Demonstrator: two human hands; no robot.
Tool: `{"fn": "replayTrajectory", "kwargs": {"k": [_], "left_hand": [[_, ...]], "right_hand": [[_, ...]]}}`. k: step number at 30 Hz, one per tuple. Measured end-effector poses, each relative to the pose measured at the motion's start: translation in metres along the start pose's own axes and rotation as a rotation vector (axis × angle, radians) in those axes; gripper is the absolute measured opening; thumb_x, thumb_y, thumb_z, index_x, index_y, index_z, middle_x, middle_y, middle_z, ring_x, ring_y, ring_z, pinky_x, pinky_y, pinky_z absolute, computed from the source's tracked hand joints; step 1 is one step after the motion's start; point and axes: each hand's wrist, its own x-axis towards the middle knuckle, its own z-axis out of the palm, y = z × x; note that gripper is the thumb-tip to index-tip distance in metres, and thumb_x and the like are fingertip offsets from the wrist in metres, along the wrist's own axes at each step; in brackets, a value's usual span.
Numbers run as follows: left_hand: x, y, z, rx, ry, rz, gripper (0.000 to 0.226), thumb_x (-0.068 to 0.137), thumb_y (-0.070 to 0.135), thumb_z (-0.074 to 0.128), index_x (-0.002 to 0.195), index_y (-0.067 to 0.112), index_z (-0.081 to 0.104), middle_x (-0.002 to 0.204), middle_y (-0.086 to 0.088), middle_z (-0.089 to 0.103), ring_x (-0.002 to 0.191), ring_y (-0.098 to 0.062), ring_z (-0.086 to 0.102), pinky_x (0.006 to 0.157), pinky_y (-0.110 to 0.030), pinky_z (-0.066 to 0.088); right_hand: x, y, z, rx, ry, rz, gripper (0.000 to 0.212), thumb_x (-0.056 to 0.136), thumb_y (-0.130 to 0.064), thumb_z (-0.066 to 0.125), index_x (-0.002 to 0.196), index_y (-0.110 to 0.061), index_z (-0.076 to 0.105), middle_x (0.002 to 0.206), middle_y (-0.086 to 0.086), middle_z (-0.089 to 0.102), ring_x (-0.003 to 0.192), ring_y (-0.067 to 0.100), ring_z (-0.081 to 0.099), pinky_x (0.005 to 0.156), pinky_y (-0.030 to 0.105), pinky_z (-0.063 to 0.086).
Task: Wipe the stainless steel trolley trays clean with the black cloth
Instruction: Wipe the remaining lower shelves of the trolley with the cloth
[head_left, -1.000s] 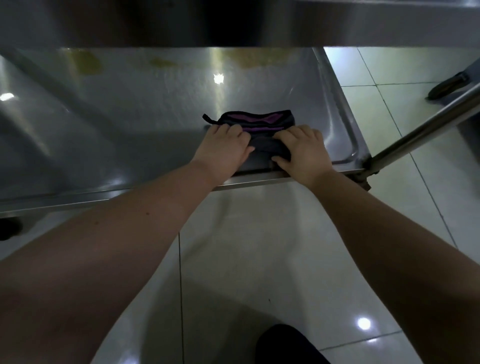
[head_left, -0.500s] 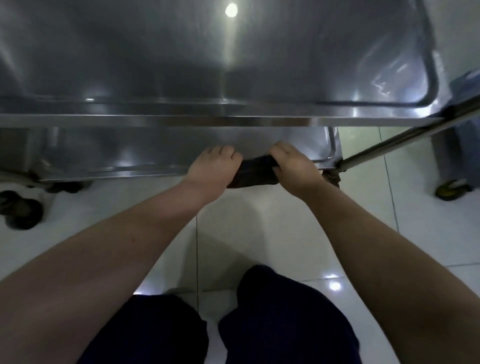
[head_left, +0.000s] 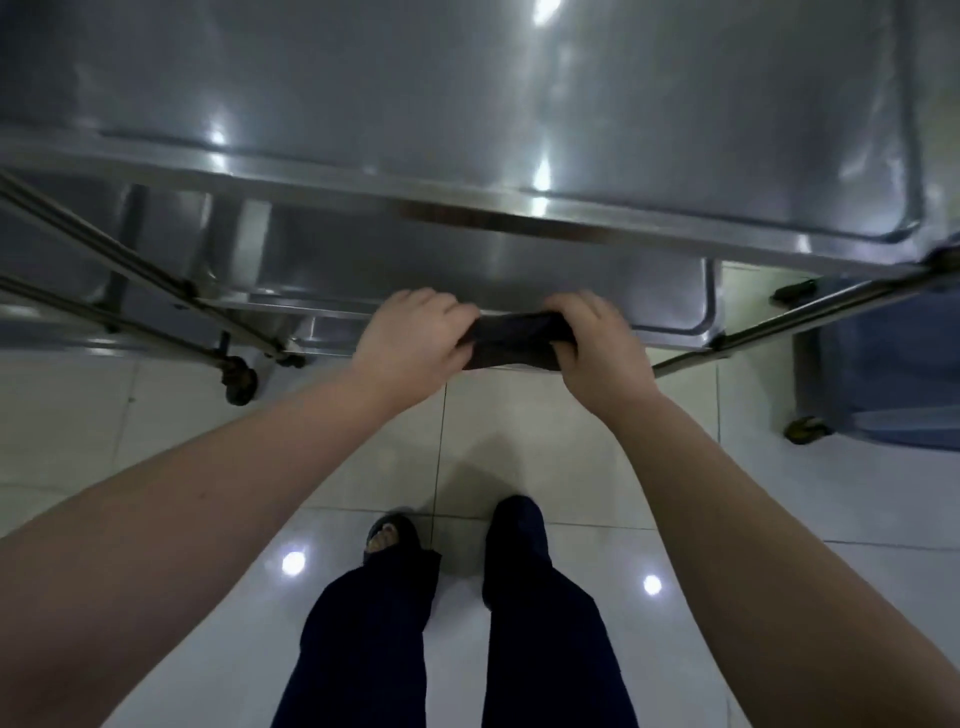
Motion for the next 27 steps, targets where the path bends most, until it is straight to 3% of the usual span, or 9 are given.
{"fn": "replayTrajectory", "kwargs": {"k": [3,6,12,15,18,21,27], "left_hand": [[-0.009,0.014,-0.108,-0.016,0.084,0.055,0.028,0.078,0.017,0.075,0.103,0.005,0.070,0.087,-0.016,0.068,0.083,-0.037,0.063,0.074,-0.042,0.047],[-0.012,0.033,-0.207,0.037,0.183,0.111,0.021,0.073,0.016,0.079,0.090,0.007,0.070,0.080,-0.015,0.067,0.076,-0.035,0.064,0.065,-0.036,0.046],[0.004,0.073,-0.344,0.188,0.381,0.320,0.019,0.075,0.021,0.078,0.088,0.009,0.071,0.078,-0.010,0.067,0.075,-0.031,0.062,0.072,-0.037,0.044],[0.025,0.100,-0.382,0.229,0.456,0.375,0.020,0.082,0.031,0.067,0.093,0.015,0.069,0.082,-0.002,0.065,0.082,-0.027,0.060,0.077,-0.037,0.037],[0.053,0.142,-0.408,0.282,0.451,0.339,0.024,0.084,0.044,0.056,0.092,0.024,0.067,0.084,0.006,0.056,0.089,-0.022,0.057,0.078,-0.036,0.031],[0.075,0.191,-0.419,0.246,0.465,0.386,0.023,0.084,0.042,0.057,0.091,0.022,0.065,0.083,0.006,0.049,0.090,-0.023,0.056,0.074,-0.035,0.027],[0.099,0.277,-0.403,0.226,0.500,0.509,0.023,0.084,0.043,0.055,0.087,0.022,0.063,0.084,0.002,0.060,0.085,-0.023,0.058,0.071,-0.036,0.033]], "right_hand": [[-0.003,-0.063,-0.085,0.012,0.062,-0.055,0.032,0.084,-0.002,0.060,0.116,-0.010,0.059,0.115,0.009,0.061,0.105,0.024,0.049,0.075,0.026,0.033],[-0.007,-0.121,-0.168,-0.020,0.099,-0.096,0.026,0.086,-0.006,0.060,0.112,-0.010,0.060,0.112,0.009,0.061,0.102,0.029,0.053,0.079,0.037,0.039],[-0.020,-0.186,-0.294,-0.119,0.305,-0.136,0.019,0.090,-0.012,0.060,0.109,-0.013,0.061,0.105,0.005,0.064,0.100,0.029,0.055,0.078,0.039,0.044],[-0.024,-0.193,-0.336,-0.142,0.427,-0.101,0.017,0.092,-0.015,0.060,0.109,-0.017,0.059,0.106,-0.003,0.060,0.104,0.022,0.051,0.082,0.033,0.040],[-0.033,-0.188,-0.369,-0.203,0.542,-0.061,0.017,0.092,-0.012,0.058,0.108,-0.015,0.058,0.110,0.001,0.052,0.106,0.023,0.047,0.083,0.031,0.037],[-0.051,-0.172,-0.404,-0.236,0.576,0.064,0.018,0.093,-0.011,0.053,0.111,-0.016,0.055,0.114,0.001,0.049,0.109,0.022,0.044,0.084,0.030,0.035],[-0.103,-0.120,-0.461,-0.273,0.603,0.147,0.014,0.095,-0.011,0.054,0.108,-0.016,0.053,0.111,0.000,0.050,0.111,0.022,0.043,0.088,0.032,0.036]]}}
